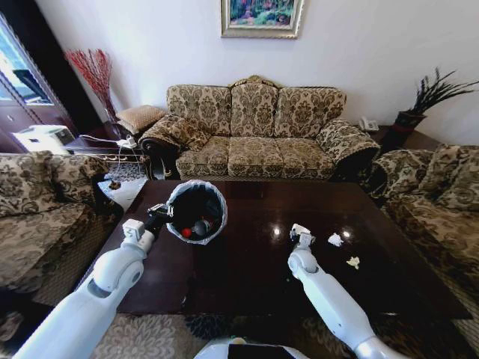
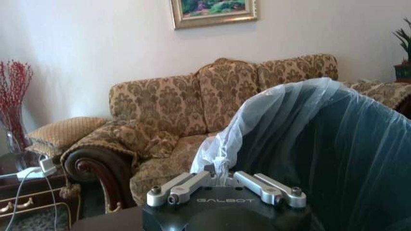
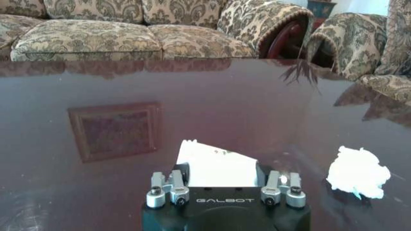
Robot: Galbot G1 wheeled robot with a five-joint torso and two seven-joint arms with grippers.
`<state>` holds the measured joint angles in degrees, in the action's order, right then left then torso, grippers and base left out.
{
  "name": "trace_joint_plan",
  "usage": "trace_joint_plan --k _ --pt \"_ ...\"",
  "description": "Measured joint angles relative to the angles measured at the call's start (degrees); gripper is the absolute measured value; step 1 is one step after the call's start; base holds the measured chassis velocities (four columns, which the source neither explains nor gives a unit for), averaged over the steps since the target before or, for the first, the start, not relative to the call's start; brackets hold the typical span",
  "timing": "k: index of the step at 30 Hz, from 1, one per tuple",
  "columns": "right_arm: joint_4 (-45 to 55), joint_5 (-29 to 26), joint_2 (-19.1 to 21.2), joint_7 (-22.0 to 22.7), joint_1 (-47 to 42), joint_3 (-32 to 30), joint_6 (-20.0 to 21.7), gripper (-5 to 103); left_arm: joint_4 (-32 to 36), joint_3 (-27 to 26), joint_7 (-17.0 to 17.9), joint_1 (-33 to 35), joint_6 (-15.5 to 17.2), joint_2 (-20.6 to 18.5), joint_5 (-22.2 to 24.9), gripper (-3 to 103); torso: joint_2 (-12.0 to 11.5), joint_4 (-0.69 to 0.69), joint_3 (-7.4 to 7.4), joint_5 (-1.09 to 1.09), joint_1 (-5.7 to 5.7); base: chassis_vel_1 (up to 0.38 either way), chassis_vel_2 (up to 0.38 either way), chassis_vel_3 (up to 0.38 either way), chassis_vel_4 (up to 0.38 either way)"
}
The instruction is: Move to the front of the table and place the trash on the table into the trash bin.
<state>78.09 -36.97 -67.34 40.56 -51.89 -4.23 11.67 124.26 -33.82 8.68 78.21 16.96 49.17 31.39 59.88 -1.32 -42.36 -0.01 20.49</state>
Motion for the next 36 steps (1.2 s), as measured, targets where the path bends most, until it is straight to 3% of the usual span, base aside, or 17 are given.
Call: trace_joint_plan --k 15,17,18,23,30,33,36 --pt "0.9 1.2 -0.4 0.14 -2.07 -0.85 -1.11 23 0.34 -0.21 -0.18 -0.05 -0.3 -0.09 0.41 0 0.01 0.04 0.0 -0.01 0.0 0.0 0.0 0.0 0.0" --pt "1.0 1.2 -0.45 0.19 -2.15 -0.85 -1.15 23 0.46 -0.21 -0.18 -0.02 -0.31 -0.09 0.41 0 0.01 0.04 0.0 0.0 0.0 0.0 0.0 0.0 0.0" --pt "1.13 1.2 -0.52 0.28 -2.25 -0.85 -1.2 16 0.58 -0.21 -0.19 0.03 -0.38 -0.09 0.41 0 0.01 0.04 0.0 0.01 0.0 0.0 0.0 0.0 0.0" --pt "2.11 1.22 -0.66 0.48 -2.99 -0.84 -1.32 4 0.81 -0.21 -0.17 0.14 -0.48 -0.05 0.39 0 0.0 0.0 -0.01 0.03 0.0 0.0 0.0 0.0 0.0" --pt "6.05 2.32 -0.07 0.28 -4.64 -0.94 -1.93 4 1.34 -0.16 0.4 0.1 -0.57 0.25 0.38 0 -0.01 0.01 -0.04 0.1 0.01 0.0 0.0 0.0 0.0" --pt "9.42 2.69 1.06 0.05 -5.18 -1.13 -2.28 4 1.55 -0.08 0.64 0.09 -0.57 0.37 0.38 0 -0.01 0.0 -0.03 0.02 0.01 0.0 0.0 0.0 0.0" --pt "18.82 3.03 4.54 -0.93 -5.98 -1.16 -2.42 4 1.66 -0.03 0.87 -0.02 -0.56 0.35 0.39 0 -0.01 0.02 -0.02 0.02 0.0 0.0 0.0 0.0 0.0"
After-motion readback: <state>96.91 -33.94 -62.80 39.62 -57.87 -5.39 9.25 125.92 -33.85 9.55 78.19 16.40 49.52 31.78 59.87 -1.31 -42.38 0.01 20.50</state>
